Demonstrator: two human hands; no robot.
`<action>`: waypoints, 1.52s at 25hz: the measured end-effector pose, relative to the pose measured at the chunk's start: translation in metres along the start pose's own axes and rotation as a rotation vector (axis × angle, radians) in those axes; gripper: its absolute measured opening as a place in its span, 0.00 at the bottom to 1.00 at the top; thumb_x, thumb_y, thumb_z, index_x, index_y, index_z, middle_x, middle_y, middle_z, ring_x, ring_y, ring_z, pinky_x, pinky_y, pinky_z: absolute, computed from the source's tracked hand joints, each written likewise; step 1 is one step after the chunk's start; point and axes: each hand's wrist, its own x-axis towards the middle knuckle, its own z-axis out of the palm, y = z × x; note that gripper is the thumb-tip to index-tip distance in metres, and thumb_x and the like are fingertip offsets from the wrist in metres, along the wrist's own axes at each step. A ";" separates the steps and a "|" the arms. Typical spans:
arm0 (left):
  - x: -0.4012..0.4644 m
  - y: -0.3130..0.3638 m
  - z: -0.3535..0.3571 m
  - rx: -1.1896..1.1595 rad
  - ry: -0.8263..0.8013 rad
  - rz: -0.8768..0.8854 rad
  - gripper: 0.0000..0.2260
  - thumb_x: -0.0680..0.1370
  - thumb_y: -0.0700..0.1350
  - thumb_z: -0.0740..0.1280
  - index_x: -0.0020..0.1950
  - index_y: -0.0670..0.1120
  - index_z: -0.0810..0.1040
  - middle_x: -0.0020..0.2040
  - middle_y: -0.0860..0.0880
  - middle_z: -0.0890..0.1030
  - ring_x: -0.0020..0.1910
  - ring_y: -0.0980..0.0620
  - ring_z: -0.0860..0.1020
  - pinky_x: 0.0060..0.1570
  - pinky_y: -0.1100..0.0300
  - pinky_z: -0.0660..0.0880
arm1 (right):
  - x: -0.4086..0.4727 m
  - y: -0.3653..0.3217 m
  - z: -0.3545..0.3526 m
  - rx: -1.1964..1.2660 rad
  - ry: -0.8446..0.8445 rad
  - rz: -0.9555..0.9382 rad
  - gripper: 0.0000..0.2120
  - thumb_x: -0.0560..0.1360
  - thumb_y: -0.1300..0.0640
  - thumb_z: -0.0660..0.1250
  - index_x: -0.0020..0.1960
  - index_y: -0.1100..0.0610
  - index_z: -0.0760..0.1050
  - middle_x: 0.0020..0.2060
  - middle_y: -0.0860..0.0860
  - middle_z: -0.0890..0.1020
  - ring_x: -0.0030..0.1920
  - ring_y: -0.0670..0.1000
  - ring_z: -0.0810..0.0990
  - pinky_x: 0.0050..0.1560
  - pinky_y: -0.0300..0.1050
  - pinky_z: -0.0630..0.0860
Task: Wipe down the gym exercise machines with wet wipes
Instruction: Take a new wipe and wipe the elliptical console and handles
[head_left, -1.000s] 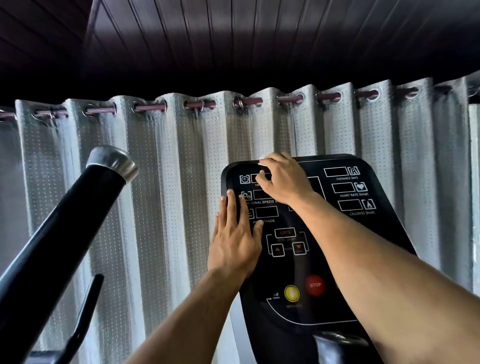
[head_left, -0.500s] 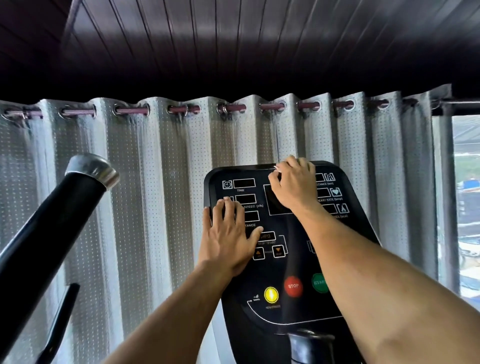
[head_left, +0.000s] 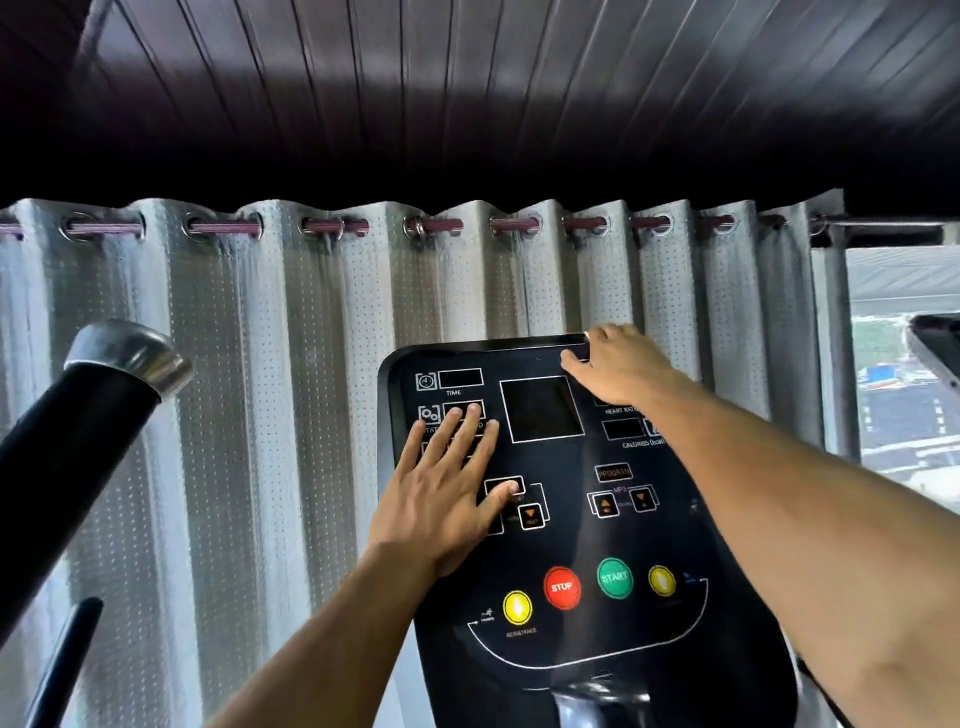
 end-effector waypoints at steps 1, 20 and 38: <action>-0.001 0.000 -0.001 -0.008 0.004 0.000 0.36 0.79 0.69 0.34 0.85 0.56 0.42 0.85 0.53 0.40 0.83 0.53 0.38 0.82 0.46 0.38 | -0.001 -0.006 0.002 -0.028 0.037 0.063 0.38 0.83 0.35 0.46 0.76 0.64 0.66 0.73 0.62 0.71 0.73 0.62 0.66 0.73 0.58 0.65; -0.003 -0.001 0.004 -0.082 0.055 -0.025 0.35 0.79 0.69 0.35 0.85 0.58 0.46 0.85 0.55 0.43 0.83 0.56 0.41 0.82 0.48 0.40 | -0.008 0.010 -0.006 0.014 -0.052 0.202 0.35 0.84 0.40 0.42 0.66 0.64 0.76 0.63 0.64 0.78 0.61 0.62 0.76 0.67 0.57 0.69; -0.002 -0.004 0.007 -0.148 0.106 -0.038 0.33 0.82 0.68 0.42 0.84 0.57 0.58 0.84 0.55 0.55 0.84 0.55 0.51 0.83 0.49 0.47 | -0.017 0.082 -0.017 0.391 -0.504 0.418 0.10 0.73 0.72 0.67 0.53 0.74 0.77 0.37 0.67 0.84 0.39 0.61 0.88 0.54 0.58 0.84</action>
